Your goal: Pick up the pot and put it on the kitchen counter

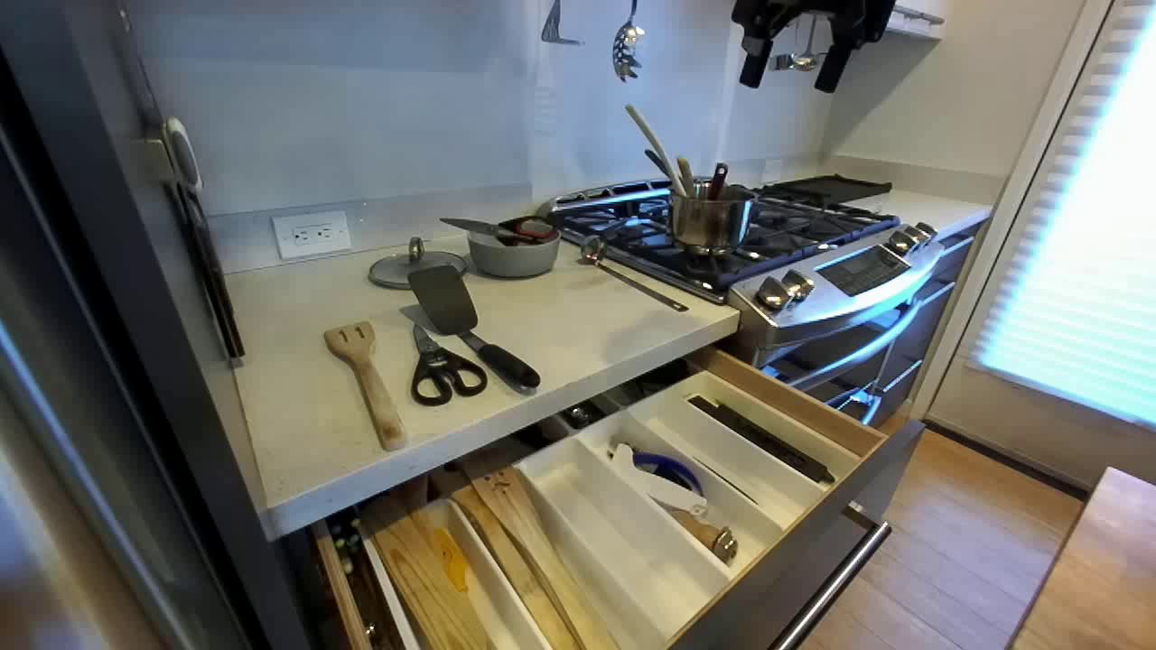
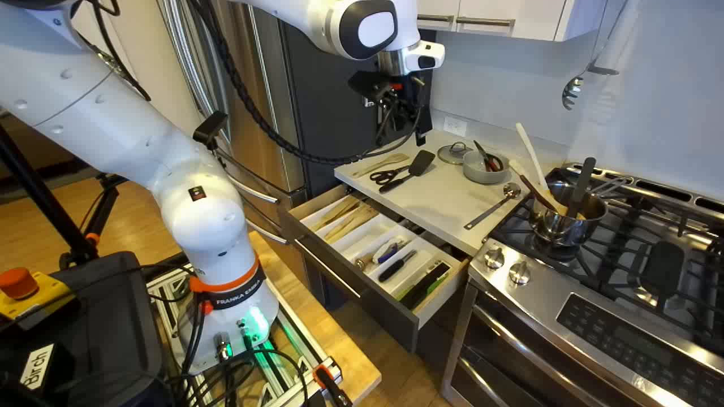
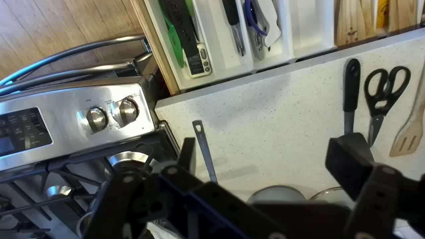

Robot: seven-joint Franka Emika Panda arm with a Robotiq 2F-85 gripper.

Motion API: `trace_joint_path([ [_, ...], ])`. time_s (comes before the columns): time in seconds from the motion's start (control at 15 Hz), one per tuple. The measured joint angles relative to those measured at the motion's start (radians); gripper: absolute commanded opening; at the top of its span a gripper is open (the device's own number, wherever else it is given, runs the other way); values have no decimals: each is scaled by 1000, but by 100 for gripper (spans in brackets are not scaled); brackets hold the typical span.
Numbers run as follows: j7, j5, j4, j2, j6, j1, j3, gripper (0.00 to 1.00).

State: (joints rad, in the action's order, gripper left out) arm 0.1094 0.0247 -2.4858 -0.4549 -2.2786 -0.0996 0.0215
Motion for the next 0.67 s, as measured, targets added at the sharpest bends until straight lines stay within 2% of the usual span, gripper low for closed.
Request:
trace_joint_path([
  [0.27, 20, -2, 5, 5, 0, -14, 19, 100],
  [0.4, 24, -14, 21, 26, 0, -48, 76, 100],
  [0.67, -12, -81, 104, 134, 0, -125, 237, 100],
])
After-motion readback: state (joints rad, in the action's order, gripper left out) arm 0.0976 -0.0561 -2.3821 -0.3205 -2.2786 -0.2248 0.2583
